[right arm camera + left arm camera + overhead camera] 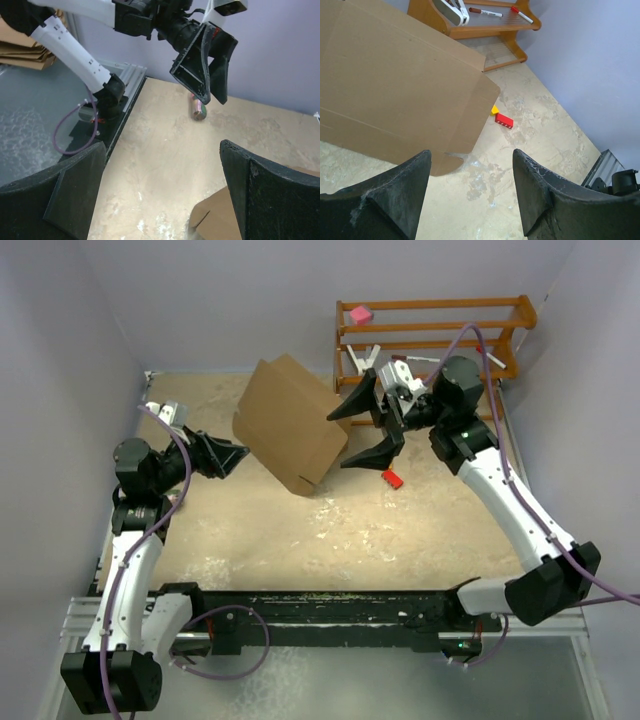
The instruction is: Fold the paper box
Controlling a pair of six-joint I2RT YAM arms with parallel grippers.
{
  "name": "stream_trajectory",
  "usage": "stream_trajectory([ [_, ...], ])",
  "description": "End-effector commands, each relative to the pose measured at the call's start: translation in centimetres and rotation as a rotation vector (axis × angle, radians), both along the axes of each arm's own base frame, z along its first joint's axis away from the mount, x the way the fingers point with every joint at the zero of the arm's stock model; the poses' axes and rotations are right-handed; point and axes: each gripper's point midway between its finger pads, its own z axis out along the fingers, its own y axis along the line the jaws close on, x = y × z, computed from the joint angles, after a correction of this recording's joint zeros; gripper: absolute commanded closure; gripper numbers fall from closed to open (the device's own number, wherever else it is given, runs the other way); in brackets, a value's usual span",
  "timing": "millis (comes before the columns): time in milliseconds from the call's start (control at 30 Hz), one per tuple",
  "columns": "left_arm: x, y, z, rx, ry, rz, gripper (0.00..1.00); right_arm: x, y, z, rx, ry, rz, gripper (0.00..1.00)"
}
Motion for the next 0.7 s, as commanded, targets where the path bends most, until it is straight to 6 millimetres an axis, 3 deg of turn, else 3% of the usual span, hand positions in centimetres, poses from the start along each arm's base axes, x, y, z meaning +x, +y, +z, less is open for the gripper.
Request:
stream_trajectory([
  [0,-0.3,0.0,0.7,0.012,-0.050,-0.013,0.30,-1.9,-0.6,2.2,0.074,-0.204,0.069,0.00],
  [167,-0.2,0.1,0.1,0.027,-0.041,-0.009,0.30,-1.1,-0.4,1.1,0.050,-0.113,0.010,0.00],
  [300,0.1,0.1,-0.2,0.027,-0.035,-0.007,0.30,0.6,-0.7,-1.0,-0.038,0.113,-0.171,0.00],
  [500,0.8,0.0,-1.1,0.004,-0.009,-0.018,0.30,3.1,-2.1,-4.8,-0.120,0.250,-0.413,0.00],
  [533,0.9,-0.1,-1.3,-0.006,0.001,-0.023,0.30,4.4,-2.5,-5.7,-0.140,0.082,-0.441,0.00],
  [567,1.1,-0.2,-1.6,-0.012,0.015,-0.026,0.30,5.2,-2.9,-6.9,-0.163,0.021,-0.473,0.00],
  [667,1.2,-0.3,-2.5,-0.035,0.057,-0.030,0.30,8.6,-4.8,-10.5,-0.241,-0.033,-0.672,0.00],
])
